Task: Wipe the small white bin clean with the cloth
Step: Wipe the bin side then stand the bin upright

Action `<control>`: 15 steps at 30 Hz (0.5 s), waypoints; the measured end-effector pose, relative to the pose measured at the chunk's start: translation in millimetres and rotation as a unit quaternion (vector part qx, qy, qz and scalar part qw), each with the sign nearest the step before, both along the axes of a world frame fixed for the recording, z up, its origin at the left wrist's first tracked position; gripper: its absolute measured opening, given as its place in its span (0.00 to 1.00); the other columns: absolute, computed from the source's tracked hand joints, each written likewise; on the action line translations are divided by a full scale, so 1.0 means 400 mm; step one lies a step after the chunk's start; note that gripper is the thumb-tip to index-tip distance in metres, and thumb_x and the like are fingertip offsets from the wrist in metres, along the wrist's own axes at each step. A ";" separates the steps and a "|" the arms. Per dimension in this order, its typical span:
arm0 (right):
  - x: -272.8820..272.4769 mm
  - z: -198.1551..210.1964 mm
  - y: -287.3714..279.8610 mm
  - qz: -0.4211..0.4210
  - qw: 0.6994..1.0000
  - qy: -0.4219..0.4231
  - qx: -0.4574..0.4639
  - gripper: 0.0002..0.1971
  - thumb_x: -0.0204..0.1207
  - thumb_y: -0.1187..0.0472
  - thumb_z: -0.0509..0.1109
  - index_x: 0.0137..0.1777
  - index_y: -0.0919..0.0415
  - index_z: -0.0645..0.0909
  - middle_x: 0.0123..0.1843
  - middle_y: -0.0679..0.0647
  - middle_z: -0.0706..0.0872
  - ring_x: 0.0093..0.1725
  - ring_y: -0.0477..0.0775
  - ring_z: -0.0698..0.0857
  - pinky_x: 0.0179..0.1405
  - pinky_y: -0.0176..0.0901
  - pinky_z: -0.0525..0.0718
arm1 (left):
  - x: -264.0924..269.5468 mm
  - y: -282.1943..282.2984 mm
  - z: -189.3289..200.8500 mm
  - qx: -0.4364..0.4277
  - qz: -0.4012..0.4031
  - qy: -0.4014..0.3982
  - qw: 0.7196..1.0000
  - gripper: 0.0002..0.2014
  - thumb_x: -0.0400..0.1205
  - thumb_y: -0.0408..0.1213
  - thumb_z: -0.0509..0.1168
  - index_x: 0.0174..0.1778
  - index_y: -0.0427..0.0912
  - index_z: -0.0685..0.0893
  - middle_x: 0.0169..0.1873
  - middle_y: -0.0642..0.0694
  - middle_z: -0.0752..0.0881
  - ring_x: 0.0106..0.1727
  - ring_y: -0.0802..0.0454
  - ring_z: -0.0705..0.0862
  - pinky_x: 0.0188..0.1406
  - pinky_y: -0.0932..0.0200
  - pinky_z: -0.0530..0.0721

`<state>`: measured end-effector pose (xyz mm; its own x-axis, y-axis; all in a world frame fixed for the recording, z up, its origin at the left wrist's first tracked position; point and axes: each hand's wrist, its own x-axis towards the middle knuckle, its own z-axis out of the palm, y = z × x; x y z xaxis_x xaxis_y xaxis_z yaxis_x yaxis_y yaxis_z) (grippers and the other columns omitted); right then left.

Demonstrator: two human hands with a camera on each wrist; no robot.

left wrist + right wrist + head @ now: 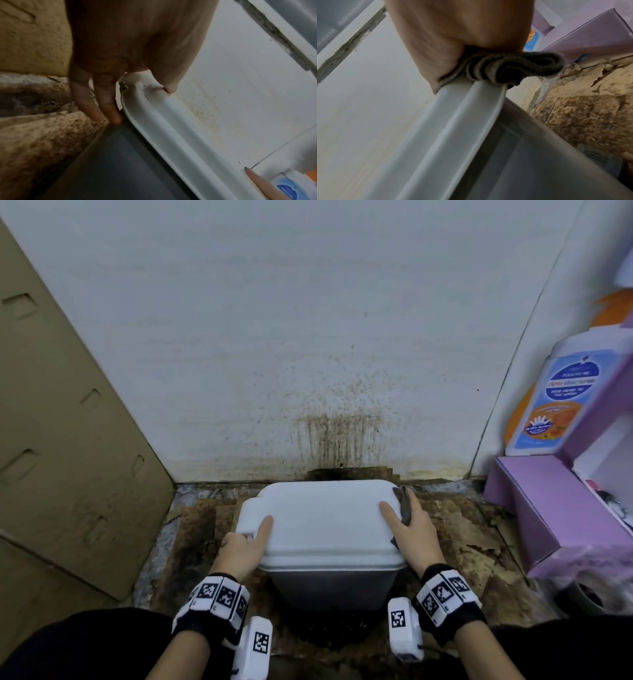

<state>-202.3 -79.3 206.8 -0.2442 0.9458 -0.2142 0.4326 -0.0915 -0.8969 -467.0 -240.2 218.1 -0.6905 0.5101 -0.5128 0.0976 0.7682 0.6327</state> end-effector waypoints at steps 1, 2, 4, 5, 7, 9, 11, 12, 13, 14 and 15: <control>-0.001 -0.006 0.002 -0.002 1.000 0.002 -0.004 0.41 0.78 0.34 0.66 0.87 0.40 0.52 0.79 0.53 0.73 0.75 0.61 0.75 0.30 0.30 0.84 | -0.003 0.002 -0.007 0.006 0.002 0.008 1.000 0.68 0.60 0.87 0.56 0.78 0.27 0.66 0.68 0.34 0.80 0.65 0.38 0.82 0.66 0.43 0.82; -0.002 -0.011 0.004 -0.004 1.000 0.007 -0.002 0.42 0.77 0.33 0.66 0.87 0.40 0.52 0.79 0.53 0.72 0.76 0.63 0.74 0.29 0.30 0.84 | -0.003 0.005 -0.009 0.014 0.006 0.019 1.000 0.63 0.65 0.83 0.59 0.76 0.27 0.68 0.67 0.34 0.81 0.64 0.37 0.82 0.66 0.45 0.81; 0.001 -0.015 0.006 -0.008 1.000 0.022 -0.003 0.41 0.78 0.36 0.67 0.87 0.41 0.53 0.77 0.53 0.74 0.74 0.63 0.75 0.28 0.31 0.85 | -0.001 0.010 -0.013 0.026 0.008 0.031 0.999 0.53 0.74 0.74 0.62 0.76 0.27 0.68 0.69 0.32 0.80 0.66 0.36 0.81 0.66 0.46 0.80; 0.002 -0.016 0.006 -0.012 1.000 0.027 -0.001 0.40 0.79 0.37 0.68 0.87 0.43 0.54 0.77 0.53 0.73 0.74 0.63 0.75 0.29 0.32 0.86 | -0.001 0.010 -0.013 0.027 0.006 0.032 0.999 0.51 0.76 0.72 0.62 0.77 0.27 0.66 0.70 0.32 0.79 0.68 0.36 0.80 0.66 0.46 0.79; 0.001 -0.014 -0.004 -0.027 0.999 0.026 0.009 0.40 0.78 0.36 0.67 0.87 0.43 0.56 0.78 0.52 0.72 0.74 0.63 0.74 0.42 0.43 0.91 | -0.001 0.017 -0.002 0.036 0.002 0.032 0.999 0.50 0.78 0.70 0.62 0.79 0.27 0.65 0.73 0.32 0.77 0.70 0.36 0.78 0.66 0.47 0.78; -0.005 -0.008 -0.023 -0.060 0.998 0.009 0.012 0.40 0.76 0.32 0.66 0.86 0.42 0.57 0.79 0.55 0.72 0.76 0.65 0.74 0.64 0.61 0.85 | -0.012 0.036 0.010 0.049 -0.011 0.039 0.998 0.49 0.78 0.70 0.62 0.79 0.29 0.65 0.74 0.32 0.76 0.71 0.36 0.78 0.64 0.47 0.77; -0.015 0.004 -0.059 -0.103 0.995 0.015 0.006 0.39 0.78 0.35 0.65 0.86 0.45 0.57 0.82 0.57 0.68 0.80 0.64 0.67 0.75 0.65 0.74 | -0.031 0.055 0.028 0.069 -0.028 0.052 0.996 0.46 0.79 0.69 0.62 0.77 0.31 0.68 0.74 0.33 0.76 0.71 0.36 0.77 0.64 0.47 0.77; -0.022 0.015 -0.083 -0.119 0.993 0.020 0.007 0.38 0.81 0.38 0.65 0.87 0.47 0.57 0.83 0.58 0.66 0.83 0.63 0.62 0.78 0.63 0.70 | -0.042 0.066 0.038 0.079 -0.036 0.062 0.994 0.45 0.79 0.69 0.62 0.77 0.32 0.69 0.74 0.34 0.76 0.72 0.36 0.77 0.65 0.45 0.77; -0.030 0.025 -0.110 -0.133 0.991 0.023 0.007 0.37 0.82 0.40 0.65 0.87 0.49 0.56 0.84 0.58 0.64 0.84 0.63 0.60 0.79 0.61 0.67 | -0.057 0.077 0.042 0.087 -0.043 0.071 0.993 0.44 0.79 0.69 0.62 0.76 0.33 0.70 0.74 0.35 0.77 0.71 0.36 0.78 0.67 0.44 0.77; -0.038 0.035 -0.142 -0.148 0.989 0.025 0.007 0.37 0.82 0.41 0.65 0.87 0.50 0.56 0.84 0.58 0.63 0.84 0.62 0.58 0.79 0.59 0.64 | -0.067 0.086 0.046 0.093 -0.050 0.077 0.991 0.44 0.78 0.70 0.62 0.76 0.35 0.71 0.73 0.36 0.78 0.71 0.36 0.78 0.68 0.42 0.77; -0.049 0.036 -0.172 -0.168 0.985 0.027 0.004 0.37 0.82 0.42 0.65 0.87 0.51 0.55 0.84 0.59 0.63 0.84 0.62 0.57 0.79 0.59 0.64 | -0.080 0.094 0.047 0.099 -0.055 0.081 0.990 0.43 0.78 0.71 0.62 0.75 0.37 0.72 0.72 0.37 0.79 0.69 0.36 0.79 0.68 0.41 0.78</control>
